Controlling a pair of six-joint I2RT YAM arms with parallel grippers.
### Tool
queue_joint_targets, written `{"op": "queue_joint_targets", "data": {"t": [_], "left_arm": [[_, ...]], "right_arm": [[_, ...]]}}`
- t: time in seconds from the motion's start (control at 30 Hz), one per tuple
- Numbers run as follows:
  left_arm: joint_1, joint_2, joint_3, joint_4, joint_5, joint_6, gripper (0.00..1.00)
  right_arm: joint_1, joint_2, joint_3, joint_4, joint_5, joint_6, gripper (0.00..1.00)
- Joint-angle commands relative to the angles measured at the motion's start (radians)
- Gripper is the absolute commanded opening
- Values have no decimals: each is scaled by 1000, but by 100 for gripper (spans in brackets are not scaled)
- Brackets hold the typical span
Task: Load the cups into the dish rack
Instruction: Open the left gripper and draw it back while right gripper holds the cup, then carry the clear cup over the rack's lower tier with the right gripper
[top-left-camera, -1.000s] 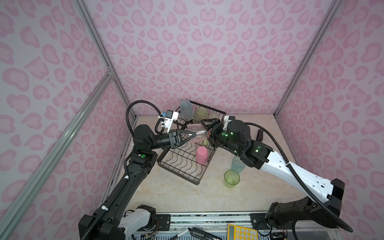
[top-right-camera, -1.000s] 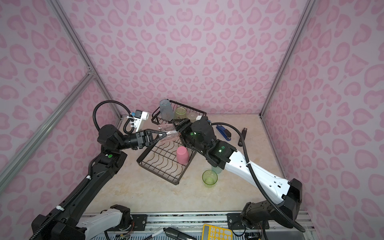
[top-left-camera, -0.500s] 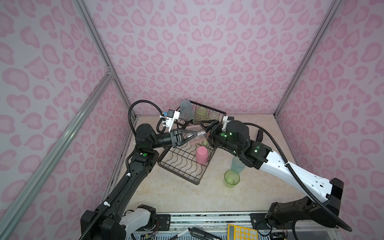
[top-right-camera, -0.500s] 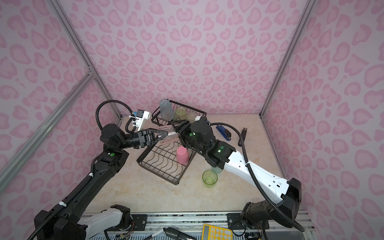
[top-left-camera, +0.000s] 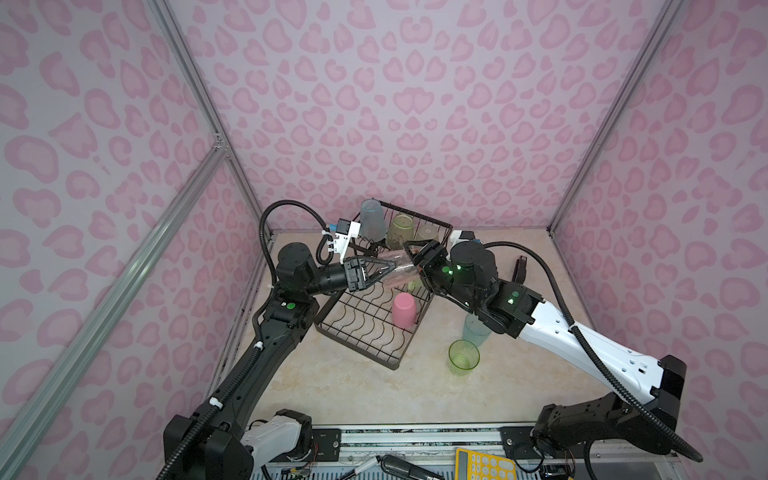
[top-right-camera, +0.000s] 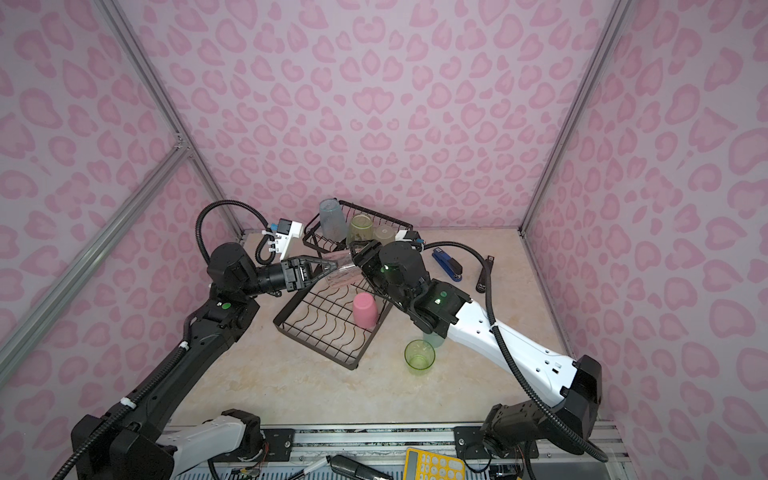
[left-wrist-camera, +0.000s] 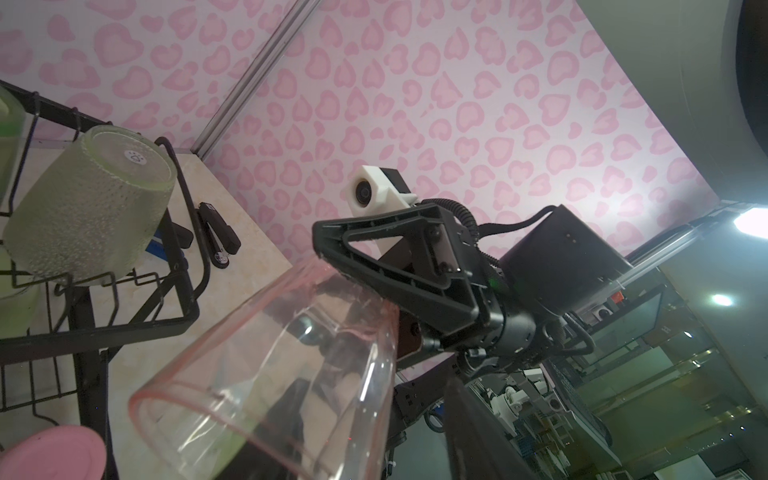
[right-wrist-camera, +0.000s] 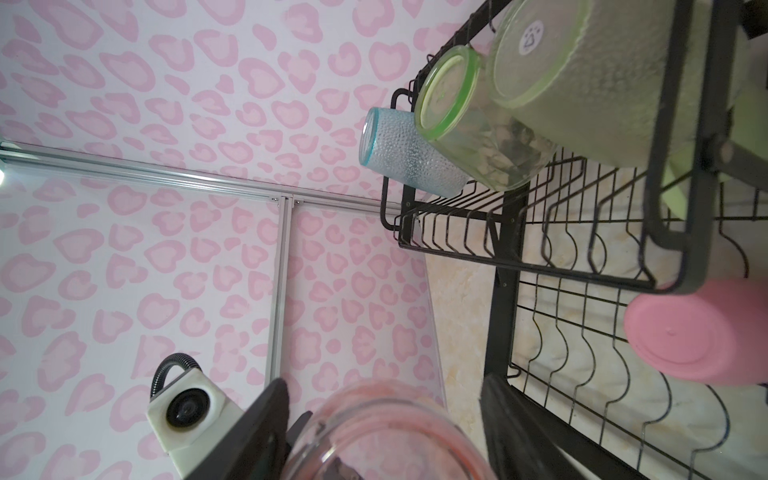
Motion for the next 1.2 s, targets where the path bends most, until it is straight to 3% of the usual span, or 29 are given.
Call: {"op": "queue_joint_targets", "data": {"t": [0.0, 0.27, 0.47, 0.77, 1.17], "left_arm": [[2, 4, 33, -167, -56, 101, 57], [6, 14, 76, -386, -163, 180, 61], [38, 16, 127, -604, -316, 248, 67], [178, 14, 134, -789, -472, 261, 71], [376, 34, 75, -907, -642, 256, 71]], "right_arm": [[1, 5, 6, -5, 64, -63, 57], [3, 37, 5, -30, 127, -135, 56], [29, 72, 24, -58, 191, -216, 55], [127, 169, 140, -134, 340, -383, 55], [229, 405, 304, -197, 434, -545, 54]]}}
